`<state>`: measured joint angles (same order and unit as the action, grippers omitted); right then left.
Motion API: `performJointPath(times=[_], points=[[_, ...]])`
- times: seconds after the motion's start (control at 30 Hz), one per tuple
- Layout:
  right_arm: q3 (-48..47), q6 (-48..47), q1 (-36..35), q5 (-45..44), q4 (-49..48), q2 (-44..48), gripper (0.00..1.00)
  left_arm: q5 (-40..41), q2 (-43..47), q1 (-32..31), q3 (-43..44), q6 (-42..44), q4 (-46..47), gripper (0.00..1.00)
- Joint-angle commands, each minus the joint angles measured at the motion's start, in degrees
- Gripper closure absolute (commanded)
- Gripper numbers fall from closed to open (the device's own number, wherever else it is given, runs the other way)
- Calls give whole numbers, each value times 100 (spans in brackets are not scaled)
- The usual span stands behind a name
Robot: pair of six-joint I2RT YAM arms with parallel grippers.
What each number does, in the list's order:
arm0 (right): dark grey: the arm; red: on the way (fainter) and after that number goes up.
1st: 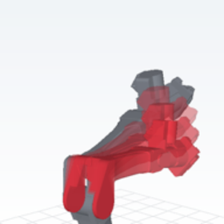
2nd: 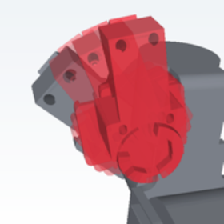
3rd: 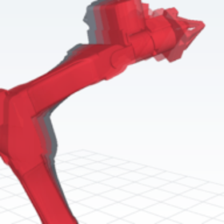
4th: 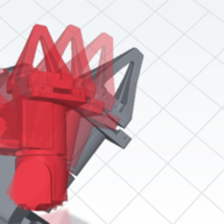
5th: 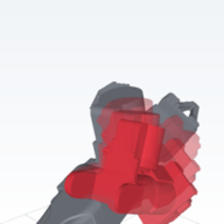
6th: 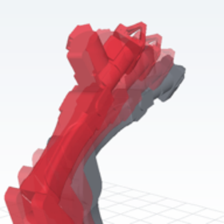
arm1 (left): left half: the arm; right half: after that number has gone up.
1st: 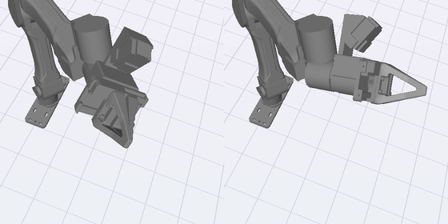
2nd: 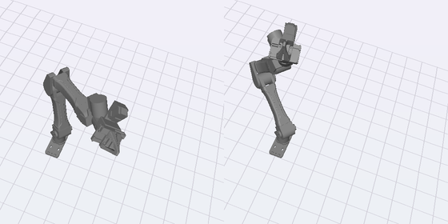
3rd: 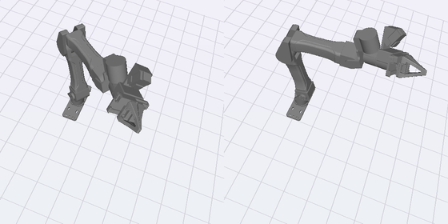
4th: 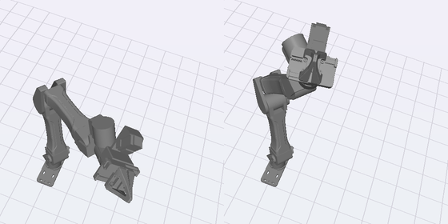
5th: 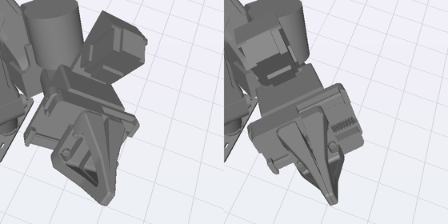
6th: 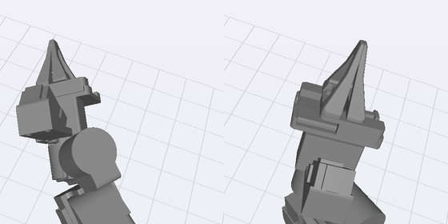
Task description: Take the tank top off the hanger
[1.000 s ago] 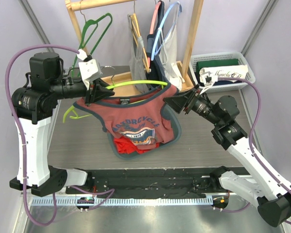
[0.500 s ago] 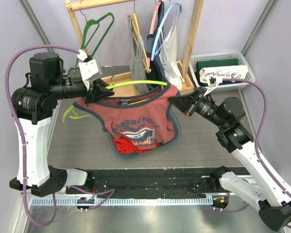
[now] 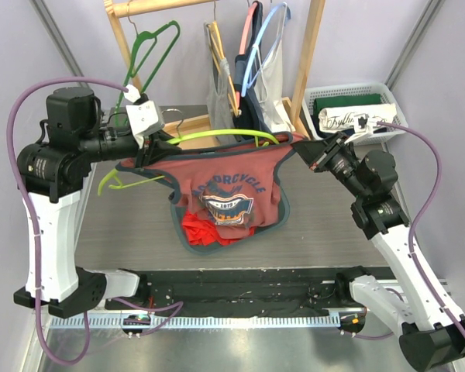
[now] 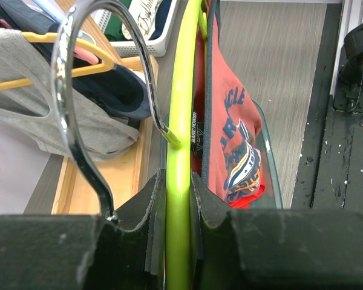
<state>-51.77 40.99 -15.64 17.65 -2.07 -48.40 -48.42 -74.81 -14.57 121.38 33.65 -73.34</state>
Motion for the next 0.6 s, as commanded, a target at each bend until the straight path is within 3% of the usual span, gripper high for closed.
performJointPath(times=[0.0, 0.3, 0.47, 0.57], points=[[97, 172, 219, -412, -101, -134, 99, 0, 177, 15, 96, 107, -22, 100], [360, -188, 219, 739, -224, -345, 99, -211, -33, 15, 333, -139, 319, 100], [203, -311, 202, 1529, -260, -556, 98, -571, -508, 15, 816, -921, 978, 100], [-148, -863, 88, 1820, 170, -565, 65, -642, -605, -20, 870, -983, 1032, 100]])
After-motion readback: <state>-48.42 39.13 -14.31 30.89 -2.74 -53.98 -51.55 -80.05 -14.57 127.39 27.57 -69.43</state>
